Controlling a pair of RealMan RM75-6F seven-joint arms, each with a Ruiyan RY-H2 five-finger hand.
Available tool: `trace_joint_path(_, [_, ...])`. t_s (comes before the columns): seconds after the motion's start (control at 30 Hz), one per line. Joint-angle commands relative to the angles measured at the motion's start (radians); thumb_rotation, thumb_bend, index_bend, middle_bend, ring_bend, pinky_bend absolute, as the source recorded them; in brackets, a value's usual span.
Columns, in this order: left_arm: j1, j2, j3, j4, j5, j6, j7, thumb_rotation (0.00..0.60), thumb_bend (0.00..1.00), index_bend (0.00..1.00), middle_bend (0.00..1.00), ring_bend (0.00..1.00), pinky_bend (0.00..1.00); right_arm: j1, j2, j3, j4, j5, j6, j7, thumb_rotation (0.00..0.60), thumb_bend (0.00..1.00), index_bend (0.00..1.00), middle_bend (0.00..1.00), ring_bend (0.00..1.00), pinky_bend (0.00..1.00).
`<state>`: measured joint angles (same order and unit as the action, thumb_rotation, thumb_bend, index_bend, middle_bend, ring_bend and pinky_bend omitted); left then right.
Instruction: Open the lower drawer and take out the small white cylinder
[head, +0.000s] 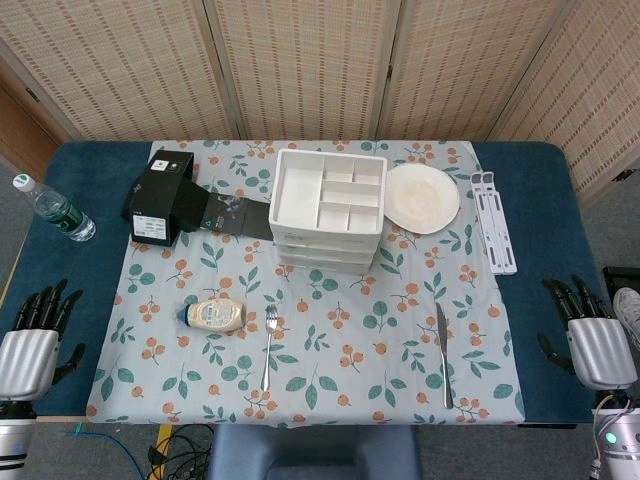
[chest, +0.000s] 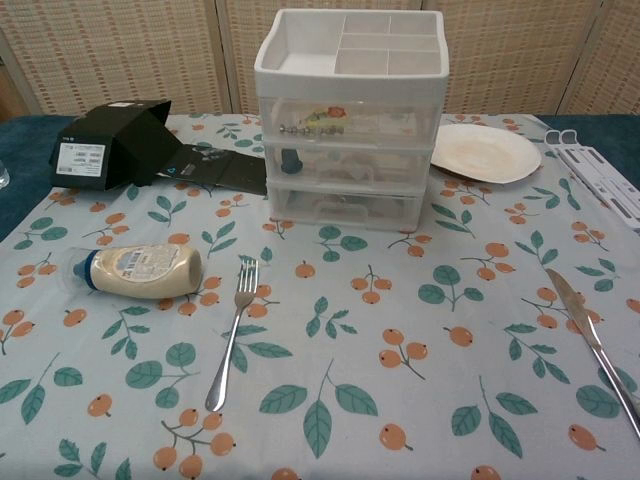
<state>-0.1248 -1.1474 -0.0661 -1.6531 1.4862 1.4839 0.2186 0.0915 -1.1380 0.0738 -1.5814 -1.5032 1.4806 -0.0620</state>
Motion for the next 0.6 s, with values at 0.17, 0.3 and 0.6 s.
trace_joint_path(0.17, [0.001, -0.003, 0.001, 0.005, 0.002, 0.005, -0.004, 0.6, 0.33, 0.11, 0.02, 0.02, 0.09, -0.001, 0.001, 0.0, -0.002, -0.003, 0.004, 0.002, 0.6, 0.35, 0.1, 0.15, 0.07, 0.17])
trace_joint_path(0.3, [0.001, -0.004, 0.001, 0.006, 0.001, 0.005, -0.007, 0.6, 0.33, 0.11, 0.02, 0.02, 0.09, -0.003, 0.002, 0.0, -0.006, -0.005, 0.01, 0.001, 0.6, 0.35, 0.1, 0.15, 0.07, 0.17])
trace_joint_path(0.6, [-0.001, -0.009, 0.001, 0.013, 0.0, 0.003, -0.012, 0.6, 0.33, 0.11, 0.02, 0.02, 0.09, -0.001, 0.006, -0.002, -0.02, -0.01, 0.007, -0.002, 0.6, 0.35, 0.1, 0.15, 0.08, 0.17])
